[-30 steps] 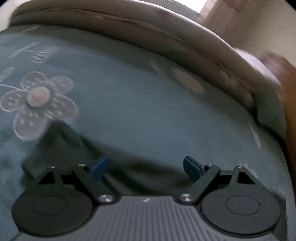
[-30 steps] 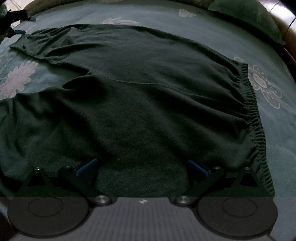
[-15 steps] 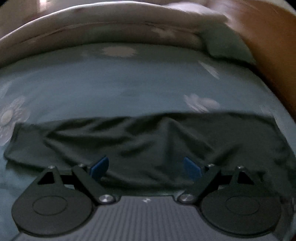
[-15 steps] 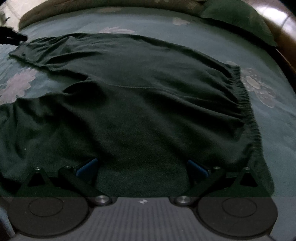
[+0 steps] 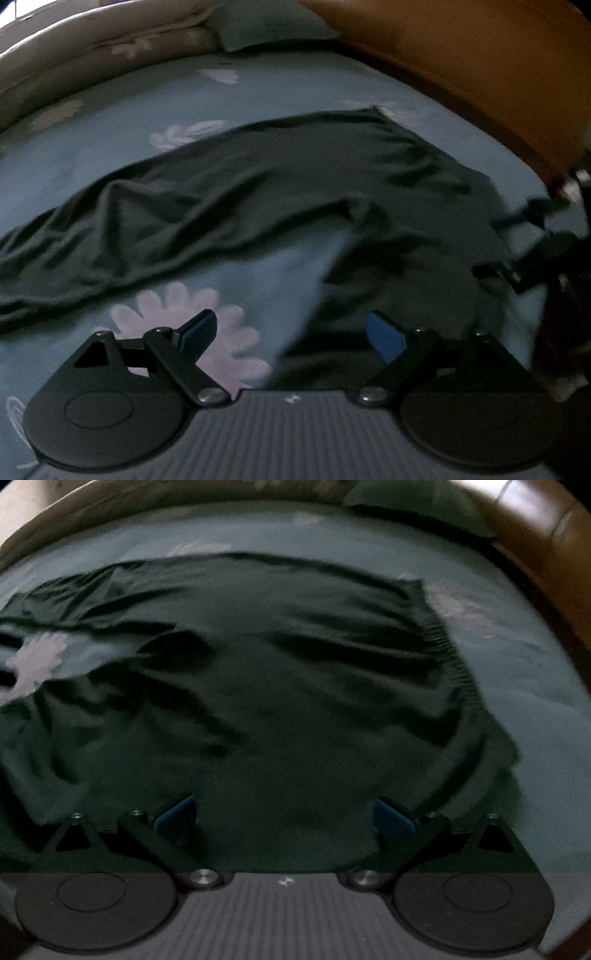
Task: Fold clothes
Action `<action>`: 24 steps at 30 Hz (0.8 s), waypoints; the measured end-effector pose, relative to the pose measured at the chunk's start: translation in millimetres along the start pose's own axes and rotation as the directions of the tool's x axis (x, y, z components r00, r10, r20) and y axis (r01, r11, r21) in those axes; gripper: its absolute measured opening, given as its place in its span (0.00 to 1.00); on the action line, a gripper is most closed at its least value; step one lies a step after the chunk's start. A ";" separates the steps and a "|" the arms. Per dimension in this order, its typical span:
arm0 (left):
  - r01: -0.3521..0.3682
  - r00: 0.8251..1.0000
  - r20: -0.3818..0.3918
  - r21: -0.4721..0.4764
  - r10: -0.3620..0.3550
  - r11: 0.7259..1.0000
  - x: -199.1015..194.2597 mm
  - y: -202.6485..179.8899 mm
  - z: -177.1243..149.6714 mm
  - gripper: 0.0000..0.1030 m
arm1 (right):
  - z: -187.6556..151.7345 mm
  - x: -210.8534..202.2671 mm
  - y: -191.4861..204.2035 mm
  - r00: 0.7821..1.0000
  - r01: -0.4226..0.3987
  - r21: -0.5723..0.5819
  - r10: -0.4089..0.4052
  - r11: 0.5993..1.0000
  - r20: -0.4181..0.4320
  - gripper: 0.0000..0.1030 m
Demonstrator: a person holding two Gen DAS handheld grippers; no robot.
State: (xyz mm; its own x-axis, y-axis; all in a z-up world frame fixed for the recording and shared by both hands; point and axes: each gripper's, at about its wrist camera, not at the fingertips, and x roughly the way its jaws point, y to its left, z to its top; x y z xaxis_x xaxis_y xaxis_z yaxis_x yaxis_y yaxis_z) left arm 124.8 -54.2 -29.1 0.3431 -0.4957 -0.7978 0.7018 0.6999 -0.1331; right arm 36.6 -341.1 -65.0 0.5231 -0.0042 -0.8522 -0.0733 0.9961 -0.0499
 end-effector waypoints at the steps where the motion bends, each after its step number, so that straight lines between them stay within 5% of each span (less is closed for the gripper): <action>1: 0.025 1.000 -0.008 0.032 -0.024 0.999 -1.4 -6.9 -1.5 0.86 | -1.1 -4.9 2.9 1.000 0.020 0.006 -0.020 1.000 0.007 1.00; 9: 0.180 0.981 -0.103 0.186 -0.163 0.966 7.5 -44.4 -10.7 0.88 | -5.4 -41.6 24.9 0.993 0.104 0.024 -0.105 0.994 0.049 1.00; 24: 0.239 0.969 -0.081 0.095 -0.232 0.966 12.2 -40.2 17.1 0.88 | -24.6 -63.5 11.1 0.984 0.139 0.143 -0.153 0.980 0.090 1.00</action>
State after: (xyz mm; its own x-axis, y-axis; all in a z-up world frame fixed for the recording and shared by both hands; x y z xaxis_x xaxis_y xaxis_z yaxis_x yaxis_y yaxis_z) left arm 111.5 -97.2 -23.5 0.1192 -0.6011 -0.7902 0.8197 0.5087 -0.2632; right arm -18.3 -332.0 -24.2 0.6026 -0.1481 -0.7842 0.1219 0.9882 -0.0930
